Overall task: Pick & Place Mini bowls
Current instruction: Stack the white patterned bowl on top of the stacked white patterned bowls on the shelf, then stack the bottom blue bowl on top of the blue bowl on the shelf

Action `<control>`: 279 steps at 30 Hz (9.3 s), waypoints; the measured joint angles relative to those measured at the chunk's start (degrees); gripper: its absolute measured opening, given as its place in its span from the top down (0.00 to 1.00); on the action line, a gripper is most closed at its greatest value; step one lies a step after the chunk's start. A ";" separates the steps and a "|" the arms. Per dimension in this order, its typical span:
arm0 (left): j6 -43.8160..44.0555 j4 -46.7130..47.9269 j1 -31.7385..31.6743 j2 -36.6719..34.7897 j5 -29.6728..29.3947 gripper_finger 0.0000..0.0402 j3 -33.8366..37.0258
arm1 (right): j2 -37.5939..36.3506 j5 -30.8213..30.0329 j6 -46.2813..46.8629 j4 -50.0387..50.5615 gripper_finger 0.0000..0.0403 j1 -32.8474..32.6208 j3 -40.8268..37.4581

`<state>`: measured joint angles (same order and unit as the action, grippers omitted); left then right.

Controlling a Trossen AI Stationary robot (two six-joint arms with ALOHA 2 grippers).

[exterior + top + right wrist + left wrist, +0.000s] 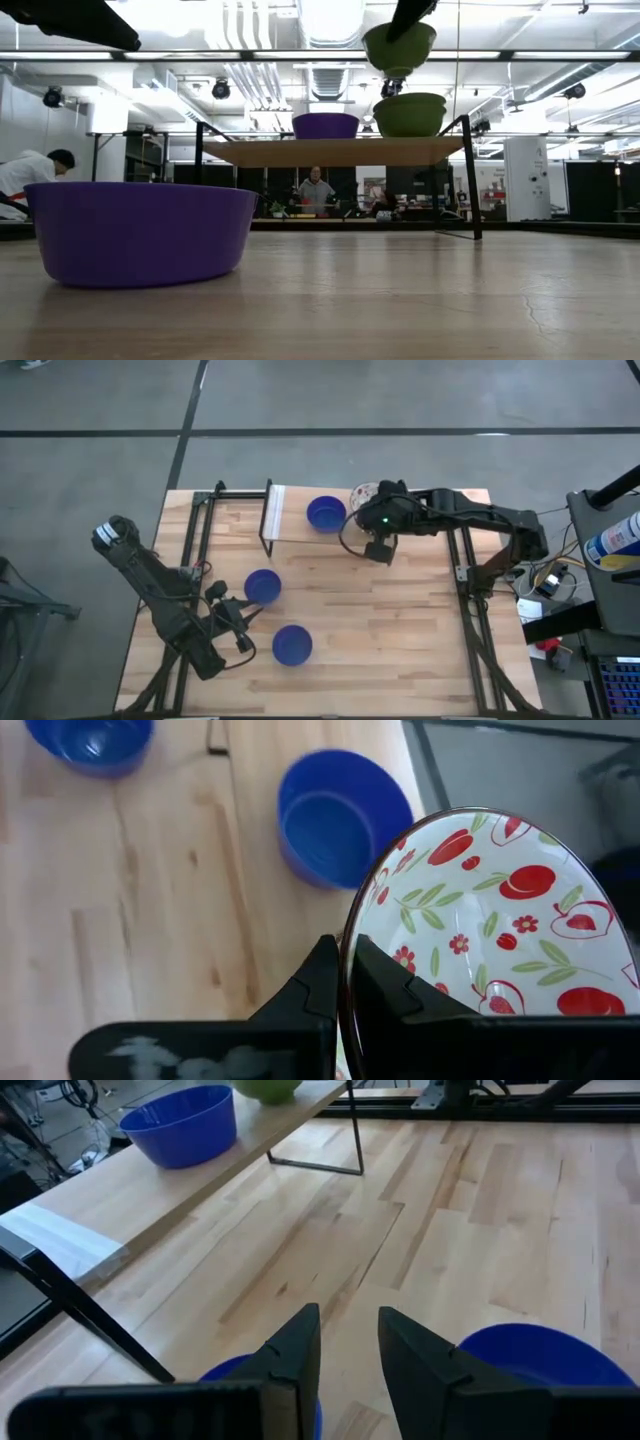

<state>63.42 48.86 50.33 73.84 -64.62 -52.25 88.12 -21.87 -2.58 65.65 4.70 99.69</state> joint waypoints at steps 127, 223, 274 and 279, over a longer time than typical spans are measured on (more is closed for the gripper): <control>0.00 -2.67 0.02 0.02 0.48 0.75 1.92 | -5.51 8.71 -0.57 -12.75 0.89 7.44 -18.72; -11.26 -20.35 -3.41 -0.13 7.74 0.95 1.92 | 44.70 23.14 -22.79 -32.73 0.74 -25.45 4.19; -12.70 -20.81 -3.26 -0.15 8.23 0.95 1.97 | 23.36 11.66 -20.71 -8.84 0.98 7.47 15.12; -12.70 -20.81 -3.26 -0.14 8.23 0.95 1.97 | 23.70 14.43 -20.02 -8.85 0.98 8.11 14.99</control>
<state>50.72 28.05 47.07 73.71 -56.39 -50.28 111.82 -7.44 -22.60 56.80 12.82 114.68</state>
